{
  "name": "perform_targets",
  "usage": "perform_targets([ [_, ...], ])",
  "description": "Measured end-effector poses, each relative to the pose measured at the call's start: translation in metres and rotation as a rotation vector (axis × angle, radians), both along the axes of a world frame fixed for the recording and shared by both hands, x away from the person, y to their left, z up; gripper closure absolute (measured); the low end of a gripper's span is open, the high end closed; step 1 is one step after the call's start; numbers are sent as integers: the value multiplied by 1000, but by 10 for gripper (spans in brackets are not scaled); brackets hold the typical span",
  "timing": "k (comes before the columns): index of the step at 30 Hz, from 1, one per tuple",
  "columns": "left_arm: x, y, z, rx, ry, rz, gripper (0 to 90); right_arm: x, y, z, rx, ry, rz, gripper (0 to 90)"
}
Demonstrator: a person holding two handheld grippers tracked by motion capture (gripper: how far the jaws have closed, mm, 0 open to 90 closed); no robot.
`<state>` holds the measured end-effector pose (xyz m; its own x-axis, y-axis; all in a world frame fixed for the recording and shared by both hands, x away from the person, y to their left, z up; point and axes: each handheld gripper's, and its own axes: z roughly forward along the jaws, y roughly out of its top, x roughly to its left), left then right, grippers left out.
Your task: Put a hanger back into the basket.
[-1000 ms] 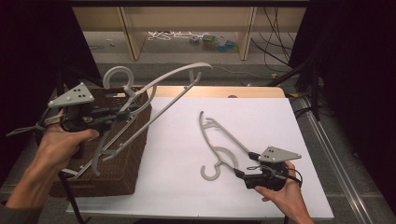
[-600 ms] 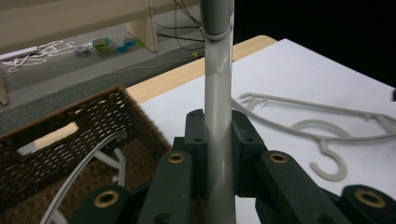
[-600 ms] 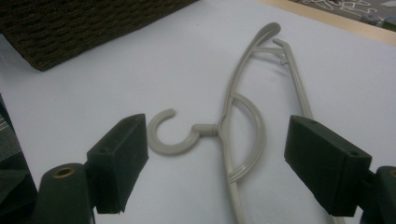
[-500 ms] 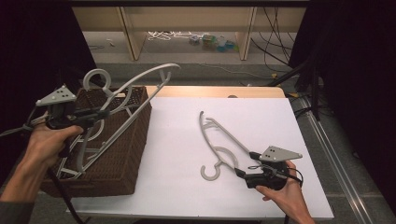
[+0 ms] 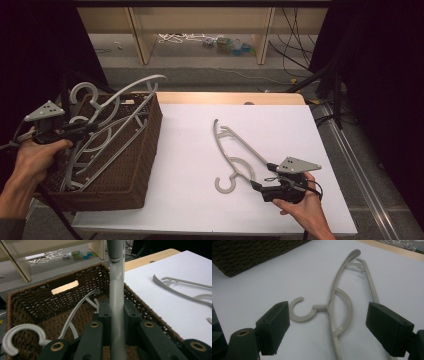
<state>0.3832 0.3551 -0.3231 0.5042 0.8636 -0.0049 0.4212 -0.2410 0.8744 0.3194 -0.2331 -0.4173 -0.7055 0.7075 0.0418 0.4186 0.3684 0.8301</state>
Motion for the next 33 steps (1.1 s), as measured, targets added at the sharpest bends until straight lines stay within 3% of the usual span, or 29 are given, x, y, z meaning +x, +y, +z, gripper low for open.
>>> perform_targets([
  [2,-1,5,-2,15,-1,17,794,0,0,0,-3,2,0,203],
  [3,-1,9,-4,63,-7,26,794,1,0,-1,-6,4,4,202],
  [16,0,29,-27,80,51,71,794,1,1,-2,-9,12,3,203],
  [21,-1,34,-34,121,75,55,794,2,0,-4,-14,14,2,202],
  [27,2,34,-45,132,108,55,793,2,1,-3,-11,11,1,202],
  [28,3,37,-43,195,122,26,793,2,1,-3,-11,11,1,202],
  [32,11,36,-52,195,151,36,793,2,1,-4,-9,15,-3,203],
  [33,13,36,-53,222,165,26,793,3,1,-4,-10,12,-1,203],
])
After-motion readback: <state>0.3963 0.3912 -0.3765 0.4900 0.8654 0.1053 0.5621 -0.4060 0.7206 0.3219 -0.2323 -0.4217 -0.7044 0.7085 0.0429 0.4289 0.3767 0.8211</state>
